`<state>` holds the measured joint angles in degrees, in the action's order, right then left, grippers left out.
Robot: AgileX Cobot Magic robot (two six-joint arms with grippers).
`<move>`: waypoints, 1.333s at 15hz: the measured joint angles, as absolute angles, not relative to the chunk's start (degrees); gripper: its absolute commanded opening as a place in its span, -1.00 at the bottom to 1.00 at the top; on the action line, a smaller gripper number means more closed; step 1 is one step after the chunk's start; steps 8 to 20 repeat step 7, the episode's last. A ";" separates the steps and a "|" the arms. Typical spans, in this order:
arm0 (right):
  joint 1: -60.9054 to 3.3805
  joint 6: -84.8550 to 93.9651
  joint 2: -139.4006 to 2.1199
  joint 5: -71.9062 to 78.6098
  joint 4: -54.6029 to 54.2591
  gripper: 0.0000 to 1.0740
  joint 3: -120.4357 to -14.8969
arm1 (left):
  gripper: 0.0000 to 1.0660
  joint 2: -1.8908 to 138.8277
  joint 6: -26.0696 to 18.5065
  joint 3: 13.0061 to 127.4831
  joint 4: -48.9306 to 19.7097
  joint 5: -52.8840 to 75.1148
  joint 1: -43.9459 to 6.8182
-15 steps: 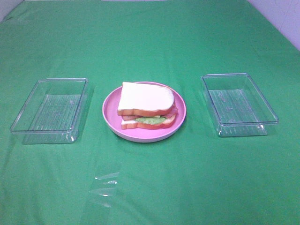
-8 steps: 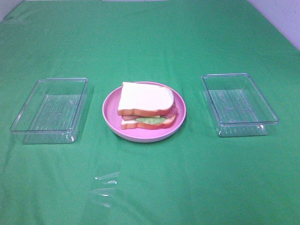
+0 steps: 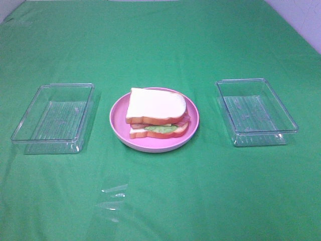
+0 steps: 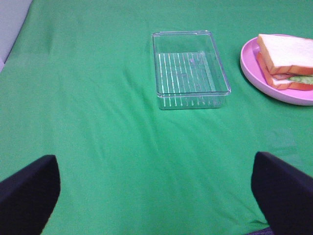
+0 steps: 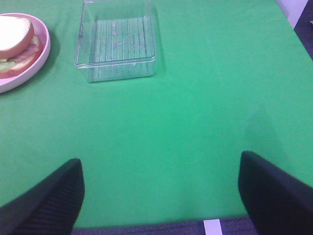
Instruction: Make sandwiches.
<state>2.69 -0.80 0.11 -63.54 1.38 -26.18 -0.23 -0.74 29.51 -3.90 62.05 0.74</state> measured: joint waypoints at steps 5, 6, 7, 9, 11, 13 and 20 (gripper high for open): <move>2.69 -0.80 0.11 -63.54 1.38 0.54 -26.18 | 0.83 -0.23 -0.74 29.51 -3.90 62.05 0.74; 2.69 -0.80 0.11 -63.54 1.38 0.54 -26.18 | 0.83 -0.23 -0.74 29.51 -3.90 62.05 0.74; 2.69 -0.80 0.11 -63.54 1.38 0.54 -26.18 | 0.83 -0.23 -0.74 29.51 -3.90 62.05 0.74; 2.69 -0.80 0.11 -63.54 1.38 0.54 -26.18 | 0.83 -0.23 -0.74 29.51 -3.90 62.05 0.74; 2.69 -0.80 0.11 -63.54 1.38 0.54 -26.18 | 0.83 -0.23 -0.74 29.51 -3.90 62.05 0.74; 2.69 -0.80 0.11 -63.54 1.38 0.54 -26.18 | 0.83 -0.23 -0.74 29.51 -3.90 62.05 0.74; 2.69 -0.80 0.11 -63.54 1.38 0.54 -26.18 | 0.83 -0.23 -0.74 29.51 -3.90 62.05 0.74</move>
